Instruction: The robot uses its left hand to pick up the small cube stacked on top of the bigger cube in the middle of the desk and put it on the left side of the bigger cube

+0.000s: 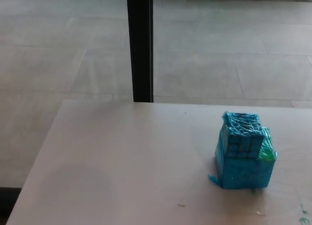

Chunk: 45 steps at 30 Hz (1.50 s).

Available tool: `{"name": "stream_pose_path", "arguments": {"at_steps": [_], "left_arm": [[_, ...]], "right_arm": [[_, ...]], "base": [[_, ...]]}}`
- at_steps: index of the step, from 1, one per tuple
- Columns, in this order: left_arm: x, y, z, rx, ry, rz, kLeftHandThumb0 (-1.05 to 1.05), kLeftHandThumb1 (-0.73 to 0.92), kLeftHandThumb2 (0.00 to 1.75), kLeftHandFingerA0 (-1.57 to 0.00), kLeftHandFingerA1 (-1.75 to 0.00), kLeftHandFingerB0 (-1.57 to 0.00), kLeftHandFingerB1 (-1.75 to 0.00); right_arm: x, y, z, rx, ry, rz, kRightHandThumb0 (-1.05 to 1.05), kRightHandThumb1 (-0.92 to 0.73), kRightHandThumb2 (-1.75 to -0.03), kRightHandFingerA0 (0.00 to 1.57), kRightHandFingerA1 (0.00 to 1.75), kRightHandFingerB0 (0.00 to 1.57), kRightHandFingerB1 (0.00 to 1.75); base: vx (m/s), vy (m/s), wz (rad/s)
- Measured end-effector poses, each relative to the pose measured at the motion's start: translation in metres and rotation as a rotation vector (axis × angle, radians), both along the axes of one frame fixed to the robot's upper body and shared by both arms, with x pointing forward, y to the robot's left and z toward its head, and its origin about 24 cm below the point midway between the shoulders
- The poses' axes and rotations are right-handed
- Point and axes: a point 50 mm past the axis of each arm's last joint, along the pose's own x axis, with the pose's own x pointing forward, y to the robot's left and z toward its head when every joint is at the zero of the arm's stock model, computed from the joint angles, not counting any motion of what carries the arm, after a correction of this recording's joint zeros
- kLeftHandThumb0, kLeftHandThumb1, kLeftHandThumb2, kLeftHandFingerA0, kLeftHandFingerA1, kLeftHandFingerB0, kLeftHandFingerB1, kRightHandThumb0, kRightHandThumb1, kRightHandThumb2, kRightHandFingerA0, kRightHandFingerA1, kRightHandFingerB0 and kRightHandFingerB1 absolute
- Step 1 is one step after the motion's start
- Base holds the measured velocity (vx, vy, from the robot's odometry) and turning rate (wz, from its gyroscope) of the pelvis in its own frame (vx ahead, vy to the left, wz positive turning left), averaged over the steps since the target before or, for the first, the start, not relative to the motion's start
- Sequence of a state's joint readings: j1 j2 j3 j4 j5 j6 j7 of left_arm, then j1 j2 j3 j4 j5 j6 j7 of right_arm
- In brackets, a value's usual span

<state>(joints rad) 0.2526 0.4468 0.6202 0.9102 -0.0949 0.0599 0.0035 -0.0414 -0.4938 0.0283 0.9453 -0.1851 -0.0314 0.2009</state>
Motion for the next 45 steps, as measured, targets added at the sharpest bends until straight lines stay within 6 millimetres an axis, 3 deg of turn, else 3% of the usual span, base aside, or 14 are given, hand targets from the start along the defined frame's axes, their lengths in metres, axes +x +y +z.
{"name": "stream_pose_path", "arguments": {"at_steps": [5,8,17,18,19,21,25,26,31,32,33,41,42,45], "left_arm": [[0.018,0.011,0.017,0.065,-0.112,0.044,-0.72,0.82,0.65,-0.83,-0.94,-0.23,-0.29],[0.059,0.013,0.041,0.142,-0.201,-0.069,-0.78,0.82,0.66,-0.33,-0.36,-0.21,-0.28],[0.203,-0.024,0.144,0.417,-0.46,-0.517,-0.72,0.84,0.65,-0.17,-0.41,-0.15,-0.29],[0.218,-0.034,0.156,0.443,-0.495,-0.564,-0.38,0.47,1.08,-0.03,-0.54,0.0,-0.5],[0.231,-0.043,0.167,0.463,-0.528,-0.605,-0.82,0.86,0.66,-0.06,-0.56,-0.13,-0.35],[0.247,-0.056,0.181,0.489,-0.568,-0.66,-0.79,0.67,1.03,-0.04,-0.5,-0.08,-0.36],[0.283,-0.092,0.219,0.552,-0.667,-0.794,-0.83,0.86,0.67,-0.08,-0.44,-0.12,-0.28],[0.291,-0.101,0.227,0.563,-0.689,-0.823,-0.86,0.68,1.06,-0.04,-0.46,-0.08,-0.33],[0.323,-0.154,0.264,0.618,-0.78,-0.986,-0.83,0.67,1.09,0.0,-0.49,-0.06,-0.42],[0.328,-0.165,0.27,0.628,-0.793,-1.02,-0.86,0.86,0.67,-0.05,-0.47,-0.13,-0.33],[0.333,-0.179,0.277,0.64,-0.81,-1.062,-0.38,0.42,1.05,-0.05,-0.55,0.0,-0.49],[0.355,-0.294,0.31,0.702,-0.88,-1.396,-0.38,0.4,1.04,-0.03,-0.53,0.0,-0.48],[0.356,-0.315,0.313,0.712,-0.881,-1.459,-0.82,0.81,0.65,-0.17,-0.35,-0.22,-0.28],[0.356,-0.36,0.318,0.743,-0.863,-1.594,-0.88,0.82,0.66,-0.18,-0.34,-0.22,-0.28]], "right_arm": [[0.003,-0.001,0.003,0.021,-0.002,0.033,-0.54,-0.26,-0.92,0.85,0.89,0.68,0.74],[0.004,0.001,0.003,0.028,-0.005,0.042,-0.53,-0.33,-0.81,0.85,0.88,0.71,0.68],[0.005,0.003,0.004,0.038,-0.004,0.06,-0.55,-0.33,-0.78,0.84,0.86,0.72,0.67],[0.004,0.003,0.004,0.038,-0.003,0.06,-0.57,-0.34,-0.79,0.84,0.86,0.71,0.67],[0.005,0.003,0.004,0.038,-0.002,0.06,-0.56,-0.34,-0.78,0.86,0.87,0.71,0.67],[0.004,0.002,0.003,0.039,0.0,0.058,-0.56,-0.27,-0.9,0.82,0.86,0.68,0.72],[0.004,0.002,0.003,0.039,0.002,0.056,-0.57,-0.35,-0.77,0.84,0.85,0.72,0.65],[0.004,0.002,0.003,0.039,0.002,0.056,-0.54,-0.36,-0.76,0.82,0.83,0.72,0.63],[0.004,0.002,0.003,0.039,0.002,0.057,-0.55,-0.37,-0.75,0.81,0.83,0.73,0.64],[0.004,0.002,0.003,0.039,0.001,0.057,-0.56,-0.37,-0.75,0.82,0.81,0.74,0.63],[0.004,0.002,0.003,0.039,0.002,0.057,-0.57,-0.38,-0.75,0.81,0.81,0.74,0.63],[0.003,0.002,0.003,0.041,0.003,0.059,-0.57,-0.35,-0.76,0.83,0.84,0.73,0.64],[0.003,0.002,0.003,0.042,0.004,0.059,-0.55,-0.31,-0.95,0.81,0.85,0.68,0.74],[0.002,0.002,0.002,0.043,0.007,0.062,-0.58,-0.35,-0.79,0.83,0.85,0.72,0.66]], "base": [[0.0,0.0,0.0],[0.0,-0.005,0.03],[0.0,-0.001,0.01],[0.0,0.0,0.0],[0.0,0.0,0.0],[0.0,0.0,0.0],[0.0,0.0,0.0],[0.0,0.0,0.0],[0.0,0.0,0.0],[0.0,0.0,0.0],[0.0,0.0,0.0],[0.0,0.0,0.0],[0.0,0.0,0.0],[0.0,0.0,0.0]]}}
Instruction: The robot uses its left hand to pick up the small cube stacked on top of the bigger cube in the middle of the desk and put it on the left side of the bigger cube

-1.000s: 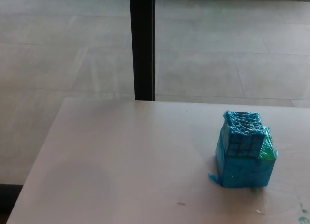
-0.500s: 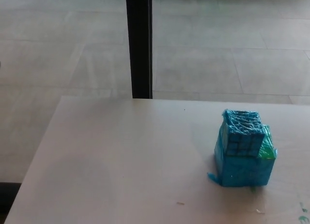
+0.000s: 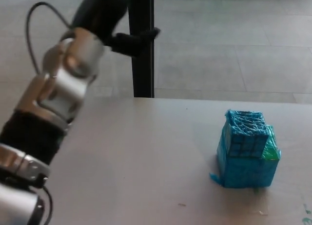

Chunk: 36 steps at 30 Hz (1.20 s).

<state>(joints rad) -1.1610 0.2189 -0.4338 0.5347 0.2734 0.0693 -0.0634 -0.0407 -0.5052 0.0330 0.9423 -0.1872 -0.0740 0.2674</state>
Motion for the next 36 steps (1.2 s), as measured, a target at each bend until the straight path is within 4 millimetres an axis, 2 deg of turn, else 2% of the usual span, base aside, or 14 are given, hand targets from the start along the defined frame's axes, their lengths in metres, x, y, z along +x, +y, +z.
{"name": "stream_pose_path", "arguments": {"at_steps": [12,14,16,17,18,20,21,22,23,25,28,29,30,36], "left_arm": [[-0.029,-0.13,-0.019,0.188,0.073,-0.276,-0.95,0.83,0.7,-0.13,-0.46,-0.2,-0.34],[-0.032,-0.133,-0.029,0.202,0.095,-0.29,-0.93,0.87,0.67,-0.16,-0.48,-0.2,-0.33],[-0.033,-0.135,-0.038,0.211,0.12,-0.299,-0.88,0.66,1.09,-0.12,-0.54,-0.11,-0.45],[-0.034,-0.135,-0.043,0.214,0.137,-0.301,-0.92,0.87,0.67,-0.16,-0.5,-0.18,-0.35],[-0.034,-0.134,-0.047,0.216,0.151,-0.301,-0.89,0.67,1.11,-0.13,-0.54,-0.1,-0.45],[-0.034,-0.132,-0.056,0.221,0.184,-0.296,-0.91,0.68,1.12,-0.11,-0.54,-0.09,-0.45],[-0.034,-0.131,-0.061,0.226,0.204,-0.293,-0.96,0.77,0.68,-0.21,-0.49,-0.26,-0.35],[-0.034,-0.131,-0.065,0.23,0.218,-0.291,-0.39,0.35,1.04,-0.04,-0.54,0.0,-0.5],[-0.034,-0.13,-0.068,0.237,0.234,-0.287,-0.98,0.88,0.67,-0.06,-0.43,-0.14,-0.31],[-0.034,-0.128,-0.074,0.261,0.263,-0.278,-0.96,0.64,1.12,-0.03,-0.34,-0.08,-0.33],[-0.031,-0.125,-0.076,0.309,0.301,-0.255,-0.99,0.61,1.12,-0.01,-0.25,-0.11,-0.29],[-0.03,-0.123,-0.076,0.322,0.31,-0.246,-1.05,0.82,0.67,0.0,-0.29,-0.04,-0.34],[-0.029,-0.122,-0.075,0.338,0.32,-0.236,-1.05,0.63,1.14,0.0,-0.18,-0.12,-0.14],[-0.024,-0.116,-0.069,0.413,0.371,-0.186,-1.05,0.57,1.11,0.0,-0.23,-0.05,-0.08]], "right_arm": [[-0.002,0.0,-0.001,0.004,0.006,0.016,-0.55,-0.28,-0.91,0.81,0.86,0.69,0.73],[-0.002,0.0,0.0,0.005,0.005,0.019,-0.54,-0.36,-0.77,0.84,0.85,0.72,0.65],[-0.001,0.0,0.0,0.005,0.005,0.022,-0.55,-0.35,-0.77,0.84,0.84,0.71,0.66],[-0.001,0.0,0.0,0.004,0.004,0.027,-0.55,-0.35,-0.78,0.85,0.85,0.72,0.65],[-0.001,0.001,0.001,0.004,0.002,0.029,-0.57,-0.35,-0.78,0.86,0.85,0.71,0.65],[0.0,0.001,0.001,0.003,-0.002,0.034,-0.58,-0.32,-0.8,0.86,0.85,0.72,0.67],[0.001,0.001,0.001,0.002,-0.002,0.035,-0.58,-0.32,-0.78,0.87,0.87,0.73,0.68],[0.001,0.001,0.001,0.002,-0.002,0.035,-0.58,-0.34,-0.79,0.87,0.87,0.72,0.67],[0.001,0.001,0.001,0.002,-0.002,0.037,-0.58,-0.32,-0.79,0.86,0.86,0.71,0.67],[0.002,0.002,0.002,0.002,-0.003,0.041,-0.59,-0.32,-0.81,0.86,0.87,0.7,0.67],[0.004,0.002,0.002,0.002,-0.009,0.045,-0.56,-0.32,-0.81,0.86,0.87,0.71,0.66],[0.005,0.003,0.003,0.002,-0.01,0.046,-0.56,-0.33,-0.81,0.85,0.87,0.71,0.67],[0.005,0.003,0.003,0.002,-0.011,0.045,-0.55,-0.33,-0.8,0.86,0.86,0.72,0.66],[0.009,0.003,0.005,0.001,-0.019,0.046,-0.57,-0.36,-0.77,0.85,0.82,0.72,0.64]], "base": [[0.0,0.0,0.0],[0.0,0.0,0.0],[0.0,0.0,0.0],[0.0,0.0,0.0],[0.0,0.0,0.0],[0.0,0.0,0.0],[0.0,0.0,0.0],[0.0,0.0,0.0],[0.0,0.0,0.0],[0.0,0.0,0.0],[0.0,0.0,0.0],[0.0,0.0,0.0],[0.0,0.0,0.0],[0.0,0.0,0.0]]}}
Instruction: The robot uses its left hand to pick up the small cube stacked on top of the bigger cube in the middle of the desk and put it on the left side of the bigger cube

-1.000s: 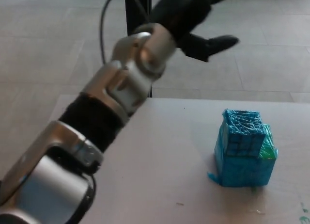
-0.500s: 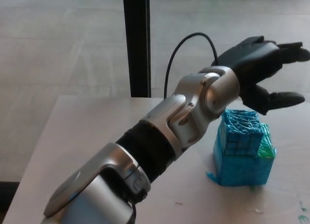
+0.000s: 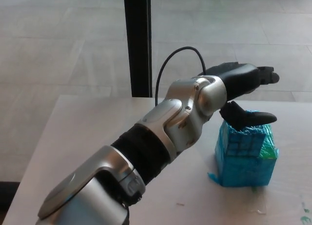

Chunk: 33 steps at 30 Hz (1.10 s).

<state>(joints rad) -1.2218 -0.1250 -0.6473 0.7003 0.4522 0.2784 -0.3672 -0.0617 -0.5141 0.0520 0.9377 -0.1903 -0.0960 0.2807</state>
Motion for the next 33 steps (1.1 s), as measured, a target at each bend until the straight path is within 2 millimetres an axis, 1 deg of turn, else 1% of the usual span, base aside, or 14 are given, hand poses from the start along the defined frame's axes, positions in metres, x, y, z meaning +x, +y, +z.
{"name": "stream_pose_path", "arguments": {"at_steps": [10,12,13,14,16,17,22,23,24,25,28,30,31,33], "left_arm": [[0.002,-0.001,0.008,0.101,0.089,0.024,-1.05,0.56,1.11,-0.01,-0.3,0.0,-0.03],[0.001,-0.001,0.007,0.128,0.111,0.021,-1.05,0.53,1.07,-0.21,-0.67,-0.01,-0.09],[0.0,-0.002,0.005,0.144,0.117,0.015,-1.05,0.53,1.07,-0.21,-0.67,-0.01,-0.09],[0.0,-0.002,0.004,0.159,0.125,0.011,-1.05,0.76,0.7,-0.34,-0.76,0.0,-0.19],[-0.002,-0.003,0.002,0.187,0.141,0.003,-1.05,0.77,0.69,-0.41,-0.9,0.0,-0.18],[-0.003,-0.004,0.001,0.2,0.15,-0.004,-1.05,0.56,1.07,-0.44,-0.83,0.0,-0.06],[-0.005,-0.005,-0.002,0.21,0.213,-0.013,-1.05,0.55,1.03,-0.39,-0.74,0.0,-0.03],[-0.006,-0.005,-0.003,0.214,0.228,-0.014,-1.04,0.69,0.62,-0.41,-0.72,0.0,-0.22],[-0.006,-0.005,-0.005,0.217,0.242,-0.015,-1.04,0.69,0.62,-0.41,-0.72,0.0,-0.22],[-0.007,-0.005,-0.008,0.22,0.257,-0.016,-0.98,0.5,0.99,-0.45,-0.78,-0.03,-0.11],[-0.009,-0.005,-0.012,0.225,0.272,-0.024,-1.05,0.5,0.98,-0.45,-0.77,-0.07,-0.05],[-0.011,-0.006,-0.016,0.222,0.275,-0.029,-0.89,0.42,0.88,-0.53,-0.77,-0.06,-0.23],[-0.013,-0.006,-0.018,0.213,0.267,-0.033,-0.82,0.4,0.85,-0.28,-0.69,-0.05,-0.19],[-0.015,-0.007,-0.025,0.219,0.247,-0.029,-0.82,0.4,0.85,-0.28,-0.69,-0.05,-0.19]], "right_arm": [[0.011,0.002,0.006,-0.004,-0.03,0.017,-0.6,-0.39,-0.71,0.87,0.79,0.71,0.6],[0.011,0.002,0.006,-0.004,-0.029,0.019,-0.62,-0.4,-0.69,0.86,0.8,0.69,0.62],[0.011,0.002,0.007,-0.004,-0.026,0.021,-0.62,-0.4,-0.69,0.86,0.8,0.69,0.62],[0.011,0.001,0.007,-0.005,-0.022,0.024,-0.62,-0.39,-0.69,0.87,0.8,0.69,0.61],[0.011,0.0,0.008,-0.006,-0.016,0.029,-0.62,-0.38,-0.69,0.87,0.8,0.7,0.61],[0.011,-0.001,0.008,-0.008,-0.013,0.03,-0.64,-0.4,-0.68,0.84,0.79,0.69,0.61],[0.011,-0.005,0.01,-0.014,0.0,0.029,-0.62,-0.39,-0.7,0.82,0.81,0.68,0.63],[0.011,-0.006,0.01,-0.015,0.001,0.029,-0.61,-0.39,-0.7,0.83,0.81,0.67,0.63],[0.011,-0.006,0.01,-0.015,0.002,0.03,-0.61,-0.39,-0.7,0.83,0.81,0.67,0.63],[0.011,-0.006,0.01,-0.015,0.003,0.031,-0.62,-0.4,-0.7,0.83,0.82,0.66,0.63],[0.011,-0.006,0.01,-0.018,0.008,0.04,-0.59,-0.39,-0.71,0.83,0.82,0.67,0.63],[0.011,-0.006,0.011,-0.02,0.01,0.042,-0.58,-0.39,-0.71,0.85,0.81,0.67,0.62],[0.012,-0.006,0.01,-0.022,0.013,0.042,-0.58,-0.39,-0.73,0.84,0.83,0.67,0.63],[0.012,-0.006,0.01,-0.024,0.016,0.044,-0.58,-0.39,-0.73,0.84,0.83,0.67,0.63]], "base": [[0.0,0.0,0.0],[0.0,0.0,0.0],[0.0,0.0,0.0],[0.0,0.0,0.0],[0.0,0.0,0.0],[0.0,0.0,0.0],[0.0,0.0,0.0],[0.0,0.0,0.0],[0.0,0.0,0.0],[0.0,0.0,0.0],[0.0,0.0,0.0],[0.0,0.0,0.0],[0.0,0.0,0.0],[0.0,0.0,0.0]]}}
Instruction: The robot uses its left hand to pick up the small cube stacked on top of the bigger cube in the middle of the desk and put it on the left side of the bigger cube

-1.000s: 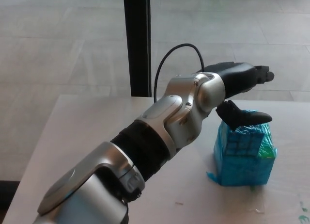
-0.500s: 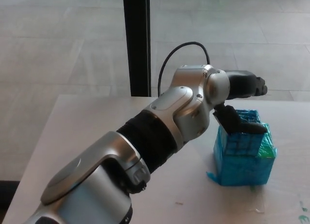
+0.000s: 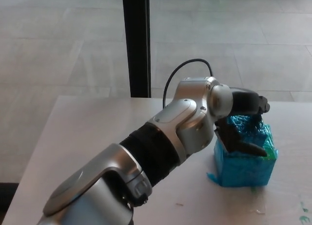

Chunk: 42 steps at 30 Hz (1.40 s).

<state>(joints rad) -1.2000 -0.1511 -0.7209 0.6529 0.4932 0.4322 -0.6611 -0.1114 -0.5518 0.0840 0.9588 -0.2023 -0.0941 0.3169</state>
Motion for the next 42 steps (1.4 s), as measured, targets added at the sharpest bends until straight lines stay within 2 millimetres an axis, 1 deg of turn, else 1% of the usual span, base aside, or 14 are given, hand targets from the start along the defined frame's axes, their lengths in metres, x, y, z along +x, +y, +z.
{"name": "stream_pose_path", "arguments": {"at_steps": [2,3,4,5,8,14,16,21,27,32,35,37,40,42], "left_arm": [[-0.002,-0.001,-0.006,0.01,-0.027,0.0,-0.69,0.43,0.54,-0.4,-0.81,-0.08,-0.3],[-0.004,-0.001,-0.01,0.013,-0.043,-0.001,-0.64,0.33,0.72,-0.53,-0.93,-0.06,-0.41],[-0.005,-0.001,-0.013,0.008,-0.059,0.001,-0.64,0.33,0.72,-0.53,-0.93,-0.06,-0.41],[-0.005,-0.001,-0.014,0.003,-0.066,0.003,-0.34,0.47,0.54,-0.61,-1.17,-0.19,-0.4],[-0.007,0.0,-0.021,-0.03,-0.118,0.013,-0.21,0.58,0.67,-0.6,-1.49,-0.23,-0.44],[-0.009,0.001,-0.033,-0.073,-0.239,0.019,-0.28,0.73,0.67,-0.67,-1.47,-0.42,-0.5],[-0.011,0.0,-0.038,-0.088,-0.278,0.014,-0.27,0.69,0.68,-0.66,-1.04,-0.63,-0.72],[-0.014,0.002,-0.048,-0.121,-0.366,0.015,-0.21,0.63,0.68,-0.71,-1.03,-0.66,-0.76],[-0.017,0.006,-0.063,-0.18,-0.442,0.031,-0.25,0.67,0.71,-0.76,-1.45,-0.7,-0.93],[-0.016,0.007,-0.069,-0.199,-0.484,0.036,-0.27,0.61,0.77,-0.8,-1.35,-0.68,-0.85],[-0.016,0.007,-0.07,-0.207,-0.494,0.035,-0.25,0.63,0.71,-0.82,-1.59,-0.7,-0.9],[-0.016,0.008,-0.07,-0.208,-0.507,0.032,-0.22,0.63,0.63,-0.82,-1.74,-0.75,-1.15],[-0.015,0.008,-0.069,-0.213,-0.523,0.033,-0.27,0.65,0.66,-0.75,-1.43,-0.77,-0.97],[-0.013,0.01,-0.068,-0.209,-0.529,0.035,-0.26,0.61,0.63,-0.78,-1.54,-0.76,-0.98]], "right_arm": [[0.0,0.0,0.0,-0.003,0.003,0.005,-0.58,-0.39,-0.74,0.85,0.84,0.67,0.63],[-0.001,0.001,-0.001,-0.004,0.005,0.008,-0.55,-0.36,-0.78,0.85,0.84,0.69,0.63],[-0.001,0.001,-0.001,-0.006,0.005,0.01,-0.55,-0.36,-0.78,0.85,0.84,0.69,0.63],[-0.001,0.001,-0.001,-0.006,0.005,0.01,-0.44,-0.31,-0.96,0.85,0.88,0.66,0.74],[-0.001,0.002,-0.001,-0.009,0.003,0.01,-0.46,-0.33,-0.84,0.86,0.85,0.71,0.64],[-0.002,0.002,-0.002,-0.012,0.0,0.009,-0.46,-0.29,-0.96,0.87,0.89,0.69,0.73],[-0.002,0.003,-0.002,-0.013,-0.002,0.006,-0.41,-0.31,-0.92,0.89,0.87,0.74,0.64],[-0.002,0.003,-0.003,-0.016,-0.007,0.0,-0.43,-0.29,-0.95,0.88,0.87,0.76,0.65],[-0.005,0.003,-0.005,-0.018,-0.014,-0.012,-0.38,-0.3,-1.02,0.88,0.87,0.79,0.64],[-0.006,0.003,-0.005,-0.024,-0.027,-0.023,-0.37,-0.29,-1.03,0.86,0.88,0.76,0.73],[-0.007,0.003,-0.005,-0.024,-0.029,-0.027,-0.38,-0.28,-1.03,0.89,0.89,0.76,0.74],[-0.007,0.003,-0.005,-0.024,-0.03,-0.026,-0.4,-0.3,-1.03,0.86,0.88,0.74,0.73],[-0.008,0.003,-0.005,-0.024,-0.03,-0.028,-0.39,-0.3,-1.03,0.89,0.89,0.74,0.73],[-0.008,0.002,-0.005,-0.023,-0.03,-0.03,-0.38,-0.3,-1.02,0.88,0.89,0.74,0.73]], "base": [[0.0,0.0,0.0],[0.0,0.0,0.0],[0.0,0.0,0.0],[0.0,0.0,0.0],[0.0,0.0,0.0],[0.0,0.0,0.0],[0.0,0.0,0.0],[0.0,0.0,0.0],[0.0,0.0,0.0],[0.0,0.0,0.0],[0.0,0.0,0.0],[0.0,0.0,0.0],[0.0,0.0,0.0],[0.0,0.0,0.0]]}}
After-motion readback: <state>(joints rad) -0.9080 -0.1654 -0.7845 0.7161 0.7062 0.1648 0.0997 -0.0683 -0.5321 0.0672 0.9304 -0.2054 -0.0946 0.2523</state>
